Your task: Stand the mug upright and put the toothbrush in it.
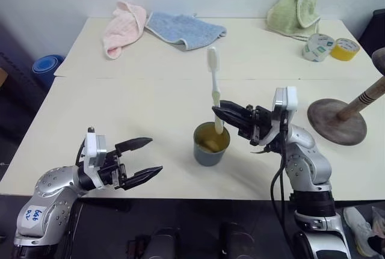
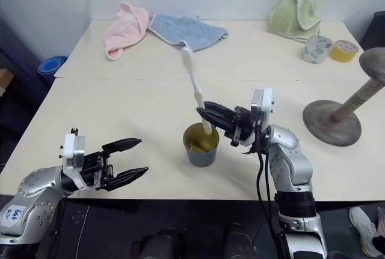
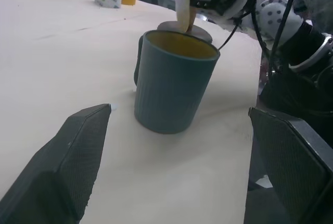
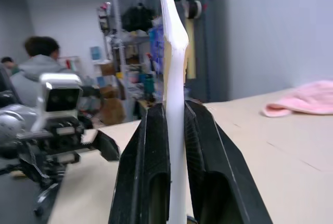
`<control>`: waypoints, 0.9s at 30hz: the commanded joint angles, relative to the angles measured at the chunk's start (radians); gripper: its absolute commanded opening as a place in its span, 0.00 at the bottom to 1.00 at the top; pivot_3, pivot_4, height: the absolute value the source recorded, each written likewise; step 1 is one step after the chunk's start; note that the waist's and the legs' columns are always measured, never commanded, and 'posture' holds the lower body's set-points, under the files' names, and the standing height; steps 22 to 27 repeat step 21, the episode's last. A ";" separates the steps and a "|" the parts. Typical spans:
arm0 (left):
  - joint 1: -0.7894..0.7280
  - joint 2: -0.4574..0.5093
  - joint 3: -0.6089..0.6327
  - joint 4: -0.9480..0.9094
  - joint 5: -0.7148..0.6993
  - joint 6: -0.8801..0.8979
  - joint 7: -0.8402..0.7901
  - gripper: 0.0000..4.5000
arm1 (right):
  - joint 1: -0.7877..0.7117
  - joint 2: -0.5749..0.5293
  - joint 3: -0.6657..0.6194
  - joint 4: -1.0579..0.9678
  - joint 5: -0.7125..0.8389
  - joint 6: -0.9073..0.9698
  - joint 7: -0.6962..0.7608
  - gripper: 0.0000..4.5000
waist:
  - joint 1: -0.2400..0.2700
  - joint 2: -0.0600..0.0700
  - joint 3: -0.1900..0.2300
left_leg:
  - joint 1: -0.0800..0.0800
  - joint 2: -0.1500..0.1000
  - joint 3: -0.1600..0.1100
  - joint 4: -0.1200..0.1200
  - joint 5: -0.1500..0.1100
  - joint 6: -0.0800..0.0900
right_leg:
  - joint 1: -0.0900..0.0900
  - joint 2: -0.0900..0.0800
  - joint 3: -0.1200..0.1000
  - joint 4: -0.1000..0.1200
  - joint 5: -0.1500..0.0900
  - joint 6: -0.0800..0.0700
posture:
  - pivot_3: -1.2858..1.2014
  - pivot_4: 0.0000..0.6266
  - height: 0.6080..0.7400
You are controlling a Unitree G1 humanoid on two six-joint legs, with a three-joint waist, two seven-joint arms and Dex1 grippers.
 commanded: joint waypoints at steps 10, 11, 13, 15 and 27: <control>0.108 0.047 0.091 0.079 0.222 -0.194 0.033 1.00 | 0.118 -0.247 -0.121 0.055 -0.066 -0.239 0.136 1.00 | -0.002 0.000 0.000 | 0.000 0.000 0.000 -0.001 0.000 0.000 | 0.000 0.000 0.000 -0.001 0.000 0.000 | 0.52 0.24 1.00; 0.124 0.051 0.099 0.103 0.261 -0.232 0.043 1.00 | 0.148 -0.293 -0.135 0.094 -0.081 -0.283 0.186 1.00 | 0.004 0.000 0.000 | -0.001 0.000 0.000 -0.001 0.000 0.000 | 0.001 0.000 0.000 -0.003 0.000 0.000 | 0.52 0.24 1.00; 0.157 0.048 0.124 0.149 0.305 -0.315 0.045 1.00 | 0.206 -0.378 -0.165 0.177 -0.092 -0.328 0.262 1.00 | 0.009 -0.001 0.001 | -0.001 0.000 0.002 -0.002 0.000 0.001 | 0.002 0.000 0.000 -0.007 0.000 0.000 | 0.52 0.24 1.00; 0.189 0.047 0.144 0.160 0.317 -0.350 0.043 1.00 | 0.237 -0.437 -0.175 0.263 -0.108 -0.375 0.321 1.00 | 0.008 -0.003 0.001 | -0.001 0.000 0.003 -0.002 -0.001 0.001 | 0.002 0.000 0.000 -0.008 0.000 0.000 | 0.52 0.24 1.00; 0.256 0.032 0.160 0.123 0.340 -0.387 0.086 1.00 | 0.251 -0.456 -0.172 0.454 -0.167 -0.576 0.372 1.00 | 0.004 -0.003 0.002 | 0.001 0.002 0.006 -0.001 0.000 0.002 | 0.002 0.000 0.000 -0.007 0.000 0.000 | 0.52 0.24 1.00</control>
